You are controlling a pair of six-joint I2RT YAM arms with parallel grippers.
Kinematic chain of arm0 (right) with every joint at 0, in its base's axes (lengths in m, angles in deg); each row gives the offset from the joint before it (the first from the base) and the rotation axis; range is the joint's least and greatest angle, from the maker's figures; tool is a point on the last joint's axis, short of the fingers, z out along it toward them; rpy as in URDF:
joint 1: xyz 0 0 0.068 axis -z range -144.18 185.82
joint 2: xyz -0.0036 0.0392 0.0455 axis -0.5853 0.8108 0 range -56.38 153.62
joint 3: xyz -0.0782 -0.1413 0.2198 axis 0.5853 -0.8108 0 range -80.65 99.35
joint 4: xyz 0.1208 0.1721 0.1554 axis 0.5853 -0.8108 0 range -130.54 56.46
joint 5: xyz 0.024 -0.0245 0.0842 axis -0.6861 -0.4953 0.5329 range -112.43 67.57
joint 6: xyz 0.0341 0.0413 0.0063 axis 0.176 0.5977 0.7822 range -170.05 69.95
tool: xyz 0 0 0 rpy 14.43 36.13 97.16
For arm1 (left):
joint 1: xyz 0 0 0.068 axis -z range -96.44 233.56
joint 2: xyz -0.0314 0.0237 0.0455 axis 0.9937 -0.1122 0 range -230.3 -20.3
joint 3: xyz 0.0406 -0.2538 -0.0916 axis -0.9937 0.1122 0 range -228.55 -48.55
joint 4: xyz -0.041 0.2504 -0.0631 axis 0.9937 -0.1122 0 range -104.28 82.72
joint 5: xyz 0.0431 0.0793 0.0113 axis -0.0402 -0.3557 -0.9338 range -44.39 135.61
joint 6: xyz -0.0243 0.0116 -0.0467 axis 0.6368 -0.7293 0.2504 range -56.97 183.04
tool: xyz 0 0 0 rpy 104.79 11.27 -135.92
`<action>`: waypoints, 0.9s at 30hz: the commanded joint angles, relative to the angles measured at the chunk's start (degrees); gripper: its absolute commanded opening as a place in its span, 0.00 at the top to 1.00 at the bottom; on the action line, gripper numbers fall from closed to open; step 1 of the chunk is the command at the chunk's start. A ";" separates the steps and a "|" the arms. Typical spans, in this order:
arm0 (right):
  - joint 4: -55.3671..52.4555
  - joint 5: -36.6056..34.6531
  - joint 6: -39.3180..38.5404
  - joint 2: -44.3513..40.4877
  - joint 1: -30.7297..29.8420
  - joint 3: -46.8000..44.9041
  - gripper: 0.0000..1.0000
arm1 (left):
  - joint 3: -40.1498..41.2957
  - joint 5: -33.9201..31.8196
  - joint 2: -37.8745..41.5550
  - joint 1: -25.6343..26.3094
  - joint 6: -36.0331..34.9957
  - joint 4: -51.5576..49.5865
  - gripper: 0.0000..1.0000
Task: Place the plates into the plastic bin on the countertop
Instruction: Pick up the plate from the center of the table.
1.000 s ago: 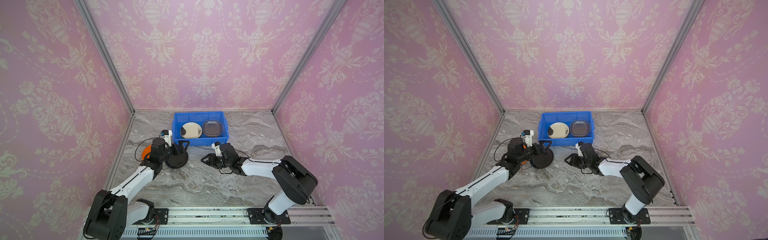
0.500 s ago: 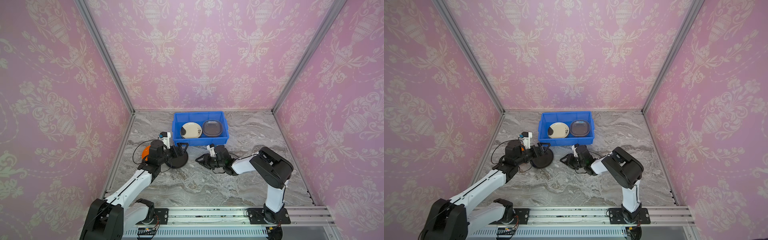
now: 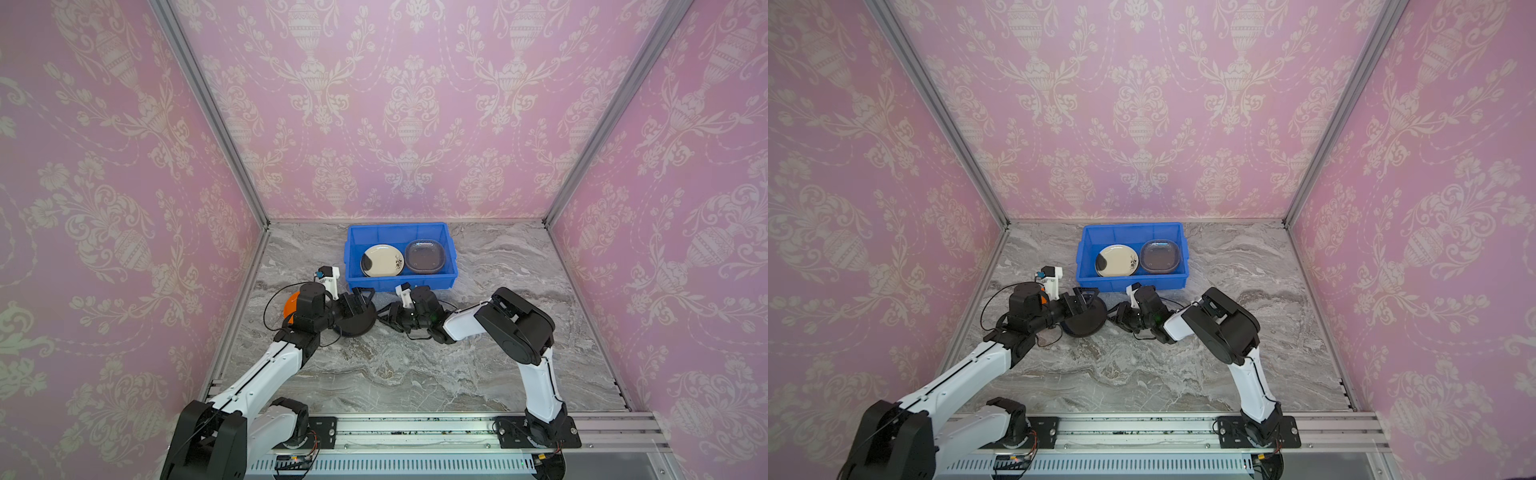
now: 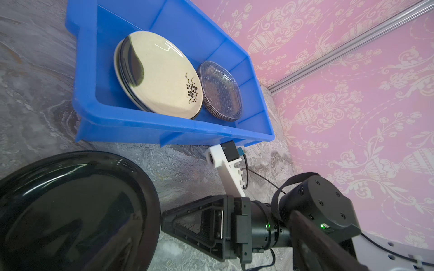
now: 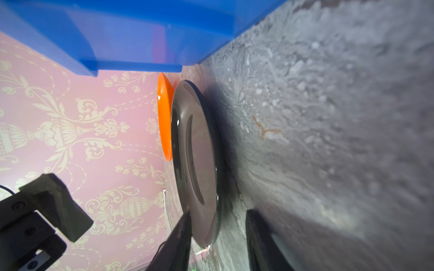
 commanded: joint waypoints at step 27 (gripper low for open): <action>-4.62 0.36 2.61 6.41 -1.23 4.43 0.86 | 1.38 -0.64 1.51 -1.78 -1.70 -1.41 0.01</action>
